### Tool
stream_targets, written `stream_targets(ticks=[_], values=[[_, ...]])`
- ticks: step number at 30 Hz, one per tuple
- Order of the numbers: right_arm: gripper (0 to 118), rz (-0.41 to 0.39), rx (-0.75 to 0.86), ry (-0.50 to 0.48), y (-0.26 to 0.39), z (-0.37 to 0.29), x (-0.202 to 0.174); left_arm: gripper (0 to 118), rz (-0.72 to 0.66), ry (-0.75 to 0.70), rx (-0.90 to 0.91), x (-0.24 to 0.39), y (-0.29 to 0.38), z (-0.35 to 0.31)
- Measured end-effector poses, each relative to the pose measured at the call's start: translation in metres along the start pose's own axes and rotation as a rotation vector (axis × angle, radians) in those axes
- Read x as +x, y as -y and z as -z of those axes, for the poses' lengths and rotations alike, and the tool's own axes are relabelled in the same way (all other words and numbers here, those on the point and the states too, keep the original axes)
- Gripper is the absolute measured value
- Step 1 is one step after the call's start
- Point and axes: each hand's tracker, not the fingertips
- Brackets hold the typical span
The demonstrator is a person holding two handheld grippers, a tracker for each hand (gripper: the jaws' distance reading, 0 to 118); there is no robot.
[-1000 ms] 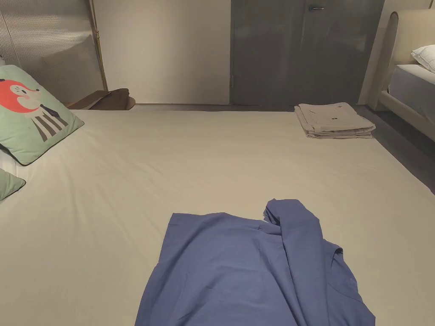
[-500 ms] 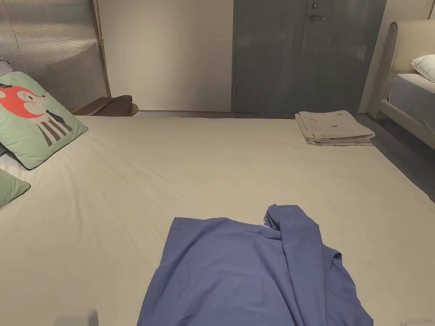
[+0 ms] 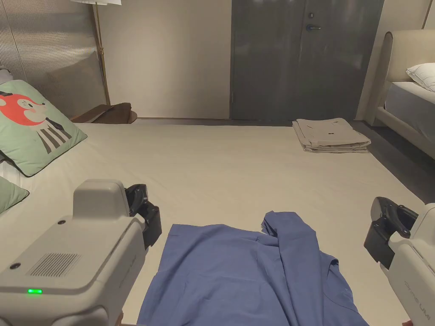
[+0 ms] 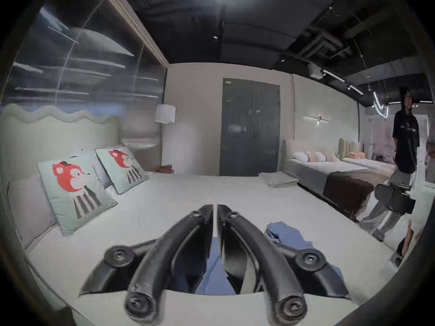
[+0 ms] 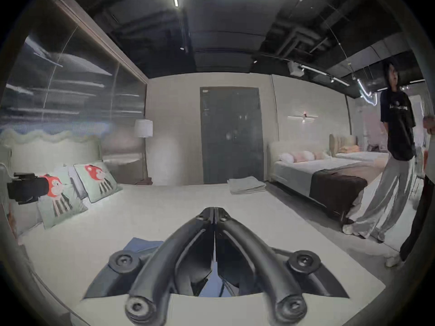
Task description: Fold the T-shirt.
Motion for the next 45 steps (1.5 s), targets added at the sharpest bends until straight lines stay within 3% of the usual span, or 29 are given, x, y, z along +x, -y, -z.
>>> stream_targets(ticks=[7,14,15,16,18,19,20,25,29,33,35,36,38,40,41,43,44,45], values=[[0,-0.014,-0.039,-0.008,0.007,0.027,0.002,0,-0.006,0.034,-0.115,-0.009,0.002,0.078],[0,-0.007,-0.139,0.012,0.037,0.077,0.016,1,0.001,0.042,-0.433,-0.020,0.030,0.215],[0,-0.006,-0.149,0.016,0.041,0.083,0.018,8,0.008,0.042,-0.485,-0.022,0.037,0.234],[0,-0.005,-0.164,0.023,0.046,0.090,0.020,28,-0.004,0.042,-0.536,-0.024,0.045,0.255],[0,-0.005,-0.190,0.035,0.056,0.103,0.025,96,-0.017,0.042,-0.635,-0.024,0.062,0.285],[0,-0.005,-0.206,0.040,0.061,0.110,0.028,108,-0.019,0.025,-0.672,-0.025,0.074,0.302],[0,-0.005,-0.218,0.043,0.065,0.116,0.031,108,-0.016,0.010,-0.691,-0.027,0.084,0.316],[0,-0.014,-0.272,0.071,0.086,0.141,0.043,105,-0.001,-0.080,-0.831,-0.037,0.139,0.375],[0,-0.023,-0.306,0.087,0.101,0.154,0.049,85,-0.016,-0.119,-0.880,-0.038,0.167,0.401],[0,-0.019,-0.342,0.091,0.113,0.164,0.052,83,-0.017,-0.132,-0.896,-0.036,0.183,0.408],[0,-0.019,-0.357,0.092,0.117,0.167,0.050,70,-0.012,-0.138,-0.872,-0.033,0.179,0.404],[0,-0.015,-0.365,0.091,0.120,0.169,0.051,55,-0.009,-0.139,-0.865,-0.031,0.177,0.401],[0,-0.004,-0.388,0.082,0.123,0.175,0.050,51,0.008,-0.133,-0.832,-0.028,0.173,0.397],[1,0.001,-0.415,0.088,0.126,0.185,0.050,18,0.045,-0.144,-0.803,-0.023,0.170,0.393],[8,0.008,-0.433,0.084,0.128,0.191,0.051,8,0.063,-0.159,-0.798,-0.018,0.167,0.388],[65,0.014,-0.503,0.059,0.126,0.206,0.049,7,0.047,-0.141,-0.802,-0.021,0.165,0.382],[86,0.022,-0.517,0.059,0.129,0.215,0.051,7,0.034,-0.143,-0.798,-0.023,0.162,0.379],[94,0.020,-0.519,0.053,0.131,0.223,0.052,6,0.020,-0.142,-0.792,-0.028,0.160,0.381]])
